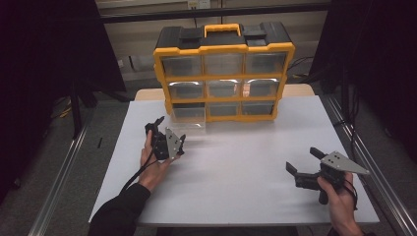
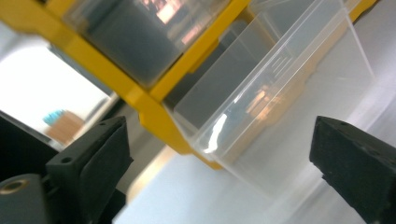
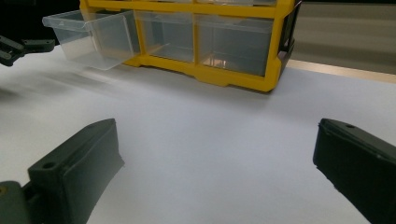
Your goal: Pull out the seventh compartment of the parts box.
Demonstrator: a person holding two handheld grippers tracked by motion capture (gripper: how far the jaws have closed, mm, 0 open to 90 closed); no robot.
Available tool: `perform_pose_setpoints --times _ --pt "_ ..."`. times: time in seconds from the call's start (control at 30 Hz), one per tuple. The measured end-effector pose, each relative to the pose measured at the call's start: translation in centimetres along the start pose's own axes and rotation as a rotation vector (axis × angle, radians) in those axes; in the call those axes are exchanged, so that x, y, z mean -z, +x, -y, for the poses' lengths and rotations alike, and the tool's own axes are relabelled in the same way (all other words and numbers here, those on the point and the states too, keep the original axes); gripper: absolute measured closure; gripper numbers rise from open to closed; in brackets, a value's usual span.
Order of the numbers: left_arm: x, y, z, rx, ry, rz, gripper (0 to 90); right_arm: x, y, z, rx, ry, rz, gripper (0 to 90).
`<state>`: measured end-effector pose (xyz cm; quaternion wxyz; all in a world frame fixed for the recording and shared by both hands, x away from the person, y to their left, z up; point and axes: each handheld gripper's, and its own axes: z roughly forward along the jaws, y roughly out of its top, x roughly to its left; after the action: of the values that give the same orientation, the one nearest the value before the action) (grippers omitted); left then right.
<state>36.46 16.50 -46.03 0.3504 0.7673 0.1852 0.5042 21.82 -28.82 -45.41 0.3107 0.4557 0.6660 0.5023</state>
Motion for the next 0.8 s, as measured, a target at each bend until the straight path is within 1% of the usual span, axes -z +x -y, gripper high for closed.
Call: perform_pose_setpoints --times 0.03,0.07,0.1,0.13,0.17,0.2,0.23,0.27,0.33,0.37,0.4,0.43,0.47,0.5,0.53,0.57,0.6,0.63,0.67,0.7,0.73,0.77,0.8 --pt "0.0 0.0 0.0 0.049 0.001 0.01 5.0 0.0 0.0 0.0 -0.001 0.0 0.0 0.2" --pt "0.0 0.2 0.0 0.078 0.008 0.019 4.9 0.0 0.0 0.0 0.0 0.001 -0.003 0.2" --pt "0.1 0.3 0.1 0.126 0.02 0.038 4.9 0.0 0.0 0.0 0.002 -0.001 -0.002 0.2" --pt "0.1 0.4 0.0 0.162 0.028 0.054 4.9 0.0 0.0 0.0 0.002 -0.001 -0.002 0.2" --pt "0.1 0.4 0.0 0.162 0.028 0.054 4.9 0.0 0.0 0.0 0.001 0.0 -0.003 0.2" --pt "0.2 0.6 0.0 0.23 0.036 0.072 5.0 0.0 0.0 0.0 -0.002 0.003 -0.003 0.2" --pt "0.3 0.7 0.0 0.277 0.037 0.075 5.0 0.0 0.0 0.0 -0.003 0.004 -0.002 0.2" --pt "0.3 0.9 0.0 0.31 0.045 0.082 5.0 -0.1 0.0 0.0 -0.001 0.004 0.001 0.3" --pt "0.4 1.2 0.1 0.397 0.051 0.124 4.9 -0.1 -0.1 0.1 0.001 0.004 0.002 0.3" --pt "0.4 1.2 0.1 0.397 0.051 0.124 4.7 -0.1 -0.1 0.1 0.0 0.006 0.003 0.3" --pt "0.4 1.3 0.1 0.439 0.053 0.132 4.5 -0.1 -0.2 0.1 0.001 0.006 0.003 0.3" --pt "0.4 1.5 0.1 0.46 0.055 0.145 4.4 -0.2 -0.2 0.1 0.003 0.007 0.002 0.3" --pt "0.4 1.5 0.1 0.535 0.036 0.157 4.4 -0.2 -0.2 0.1 0.0 0.007 0.002 0.3" --pt "0.4 1.5 0.1 0.535 0.036 0.157 4.3 -0.2 -0.2 0.1 0.0 0.007 0.002 0.3" --pt "0.3 1.7 0.1 0.577 0.032 0.187 4.1 -0.3 -0.3 0.2 -0.001 0.009 0.002 0.3" --pt "0.3 1.8 0.2 0.632 0.032 0.208 3.5 -0.3 -0.3 0.2 -0.004 0.011 -0.001 0.3" --pt "0.3 1.8 0.3 0.669 0.028 0.228 2.7 -0.4 -0.4 0.2 -0.004 0.011 -0.002 0.3" --pt "0.3 1.8 0.4 0.709 0.016 0.237 2.7 -0.4 -0.4 0.2 -0.002 0.012 -0.004 0.3" --pt "0.3 1.8 0.4 0.709 0.016 0.237 2.6 -0.4 -0.4 0.2 -0.002 0.012 -0.004 0.3" --pt "0.2 1.9 0.7 0.743 0.022 0.25 2.6 -0.4 -0.4 0.2 -0.008 0.014 -0.003 0.4" --pt "0.0 1.9 1.4 0.814 0.04 0.281 2.4 -0.5 -0.5 0.2 -0.005 0.019 -0.002 0.6" --pt "0.0 2.0 1.8 0.829 0.05 0.279 2.9 -0.6 -0.5 0.2 -0.006 0.022 0.0 0.7" --pt "0.0 2.0 1.8 0.829 0.05 0.279 3.4 -0.6 -0.5 0.2 -0.006 0.022 0.0 0.7"
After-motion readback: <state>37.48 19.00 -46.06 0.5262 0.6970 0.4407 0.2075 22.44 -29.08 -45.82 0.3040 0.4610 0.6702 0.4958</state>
